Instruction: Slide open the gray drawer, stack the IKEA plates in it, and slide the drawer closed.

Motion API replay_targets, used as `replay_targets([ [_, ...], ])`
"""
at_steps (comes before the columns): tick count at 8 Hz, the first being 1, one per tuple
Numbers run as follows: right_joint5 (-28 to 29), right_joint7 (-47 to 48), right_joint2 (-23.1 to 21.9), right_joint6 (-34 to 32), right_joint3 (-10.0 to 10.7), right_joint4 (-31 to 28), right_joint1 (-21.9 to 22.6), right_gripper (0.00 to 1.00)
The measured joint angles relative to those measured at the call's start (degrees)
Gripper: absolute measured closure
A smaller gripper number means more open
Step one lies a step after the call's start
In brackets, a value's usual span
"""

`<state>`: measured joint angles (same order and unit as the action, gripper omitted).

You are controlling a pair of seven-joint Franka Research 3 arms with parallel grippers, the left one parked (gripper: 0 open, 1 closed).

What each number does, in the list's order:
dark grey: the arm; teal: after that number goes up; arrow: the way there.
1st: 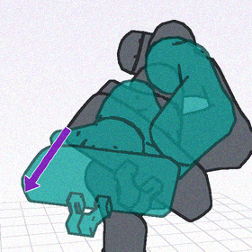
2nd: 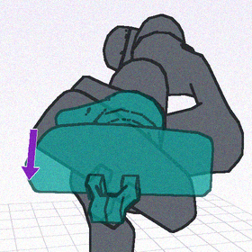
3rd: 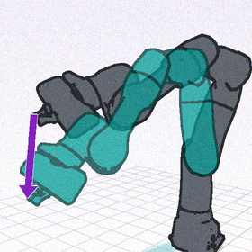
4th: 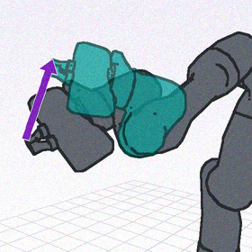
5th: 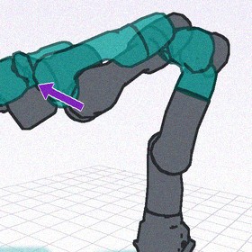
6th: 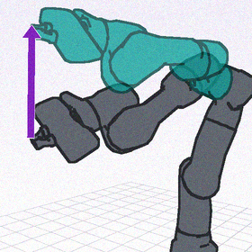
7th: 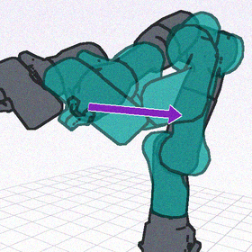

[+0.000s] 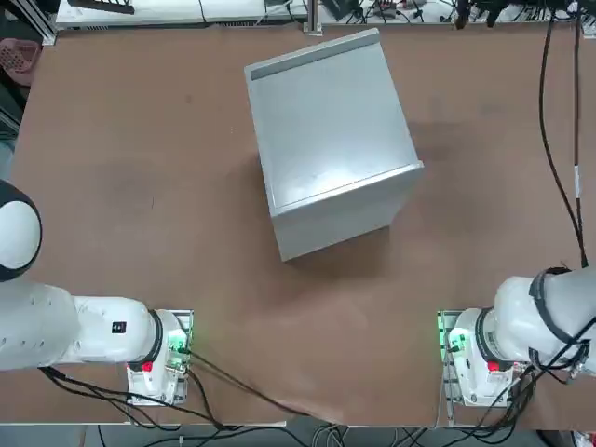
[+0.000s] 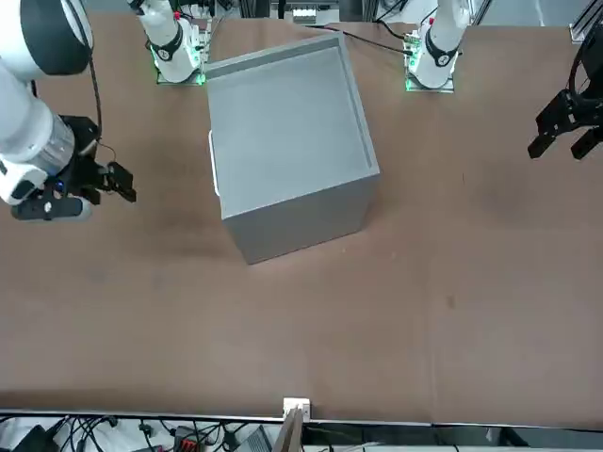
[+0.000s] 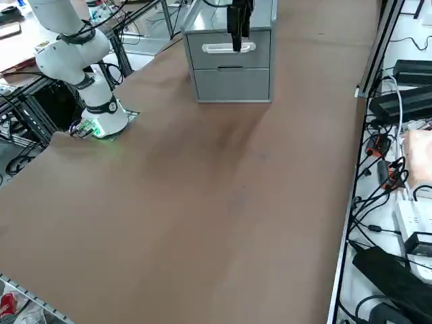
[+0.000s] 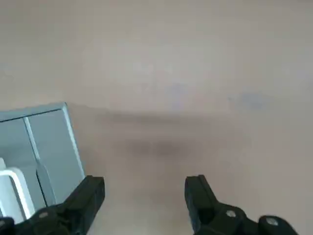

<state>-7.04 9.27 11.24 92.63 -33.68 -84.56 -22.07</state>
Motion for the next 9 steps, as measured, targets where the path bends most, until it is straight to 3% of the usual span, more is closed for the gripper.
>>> replay_targets([
  [1, 0.0, -1.9, -0.4, -4.3, 1.1, 2.8, -0.3, 0.00],
  [3, 0.0, -7.4, -0.8, -6.7, 3.3, 4.9, -1.2, 0.00],
  [4, 0.3, -8.3, -1.1, -6.8, 6.3, 5.0, 0.0, 0.00],
  [5, 1.4, -8.7, -1.5, -7.1, 11.3, 5.0, 3.4, 0.00],
  [8, 3.9, -9.3, -4.9, -7.2, 29.3, 1.3, 18.8, 0.00],
  [9, 4.3, -9.4, -6.4, -6.2, 33.4, -1.2, 22.7, 0.00],
])
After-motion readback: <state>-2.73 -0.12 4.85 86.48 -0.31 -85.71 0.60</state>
